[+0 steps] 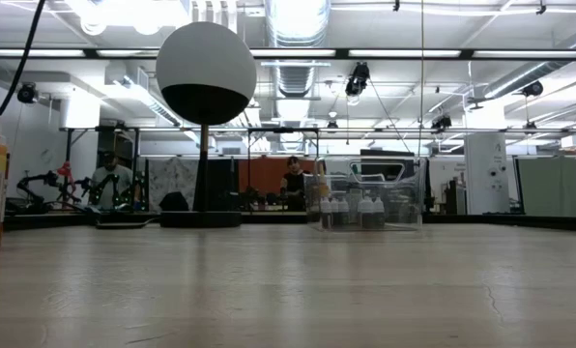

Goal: Pick & Place food coloring
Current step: Put the large orange food coloring bottle into the transparent bin

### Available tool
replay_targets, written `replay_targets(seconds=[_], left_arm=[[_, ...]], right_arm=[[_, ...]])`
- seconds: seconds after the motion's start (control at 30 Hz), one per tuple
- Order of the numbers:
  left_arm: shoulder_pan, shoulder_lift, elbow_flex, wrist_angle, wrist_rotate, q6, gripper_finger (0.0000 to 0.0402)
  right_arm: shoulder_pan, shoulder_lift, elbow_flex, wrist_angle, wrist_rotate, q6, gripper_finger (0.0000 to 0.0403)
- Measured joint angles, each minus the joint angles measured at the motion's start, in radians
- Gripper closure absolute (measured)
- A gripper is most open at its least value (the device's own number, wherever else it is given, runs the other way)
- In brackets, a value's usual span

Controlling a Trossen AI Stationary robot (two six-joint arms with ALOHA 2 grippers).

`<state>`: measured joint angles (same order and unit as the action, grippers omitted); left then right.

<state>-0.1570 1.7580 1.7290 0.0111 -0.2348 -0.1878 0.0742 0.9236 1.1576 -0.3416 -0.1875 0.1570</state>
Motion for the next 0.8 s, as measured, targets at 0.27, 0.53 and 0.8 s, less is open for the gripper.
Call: replay_targets(seconds=[0.27,0.53,0.8], left_arm=[[0.005,-0.029,0.000,-0.045,0.002,0.060,0.0187],[0.006,-0.040,0.000,-0.095,0.005,0.058,0.0186],[0.006,-0.040,0.000,-0.097,0.006,0.030,0.0186]], right_arm=[[0.000,-0.073,0.000,-0.079,-0.003,0.005,0.0293],[0.000,-0.128,0.000,-0.125,0.138,-0.076,0.0293],[-0.023,-0.093,-0.018,-0.125,0.454,-0.160,0.0293]])
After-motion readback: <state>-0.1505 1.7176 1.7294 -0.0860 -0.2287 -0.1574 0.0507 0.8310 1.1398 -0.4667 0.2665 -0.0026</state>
